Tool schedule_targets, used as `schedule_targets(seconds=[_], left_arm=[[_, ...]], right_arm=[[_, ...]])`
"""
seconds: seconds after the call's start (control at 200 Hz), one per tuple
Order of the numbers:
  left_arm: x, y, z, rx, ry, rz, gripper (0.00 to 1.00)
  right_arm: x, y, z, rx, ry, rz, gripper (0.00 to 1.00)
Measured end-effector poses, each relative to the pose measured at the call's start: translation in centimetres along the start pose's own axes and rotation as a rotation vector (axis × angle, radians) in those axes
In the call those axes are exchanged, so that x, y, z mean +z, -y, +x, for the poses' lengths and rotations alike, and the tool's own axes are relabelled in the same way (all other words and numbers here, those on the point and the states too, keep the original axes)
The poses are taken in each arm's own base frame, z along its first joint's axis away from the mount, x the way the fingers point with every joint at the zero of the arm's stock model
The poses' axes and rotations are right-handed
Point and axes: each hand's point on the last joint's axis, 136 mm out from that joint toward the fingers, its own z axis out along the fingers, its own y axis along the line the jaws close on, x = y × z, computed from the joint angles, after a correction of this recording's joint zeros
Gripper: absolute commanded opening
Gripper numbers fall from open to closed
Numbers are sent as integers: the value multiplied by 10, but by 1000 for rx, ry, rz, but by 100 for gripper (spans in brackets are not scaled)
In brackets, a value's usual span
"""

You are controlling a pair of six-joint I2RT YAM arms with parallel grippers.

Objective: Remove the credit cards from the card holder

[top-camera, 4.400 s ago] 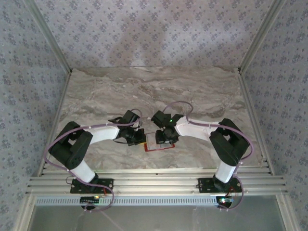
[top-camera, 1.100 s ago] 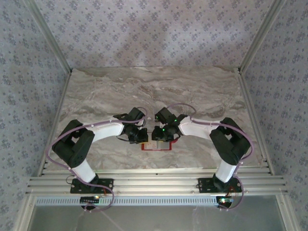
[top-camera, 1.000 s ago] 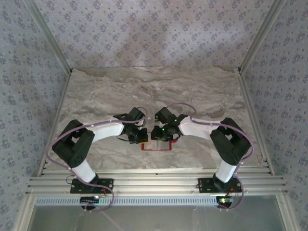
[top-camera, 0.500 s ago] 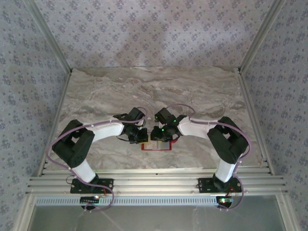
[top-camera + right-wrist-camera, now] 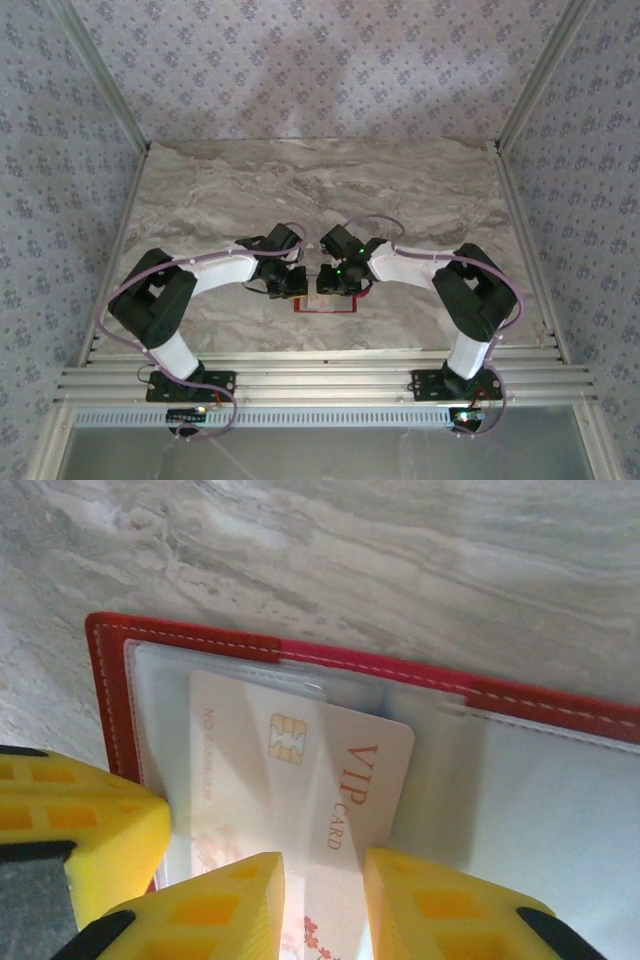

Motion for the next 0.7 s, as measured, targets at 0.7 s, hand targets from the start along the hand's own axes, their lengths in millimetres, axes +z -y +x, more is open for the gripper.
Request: schedule_targets(seconds=[0.7], left_arm=[[-7,11,0,18,-8,-21,7]], right_arm=[[-7,3,-1,69,5,-128,28]])
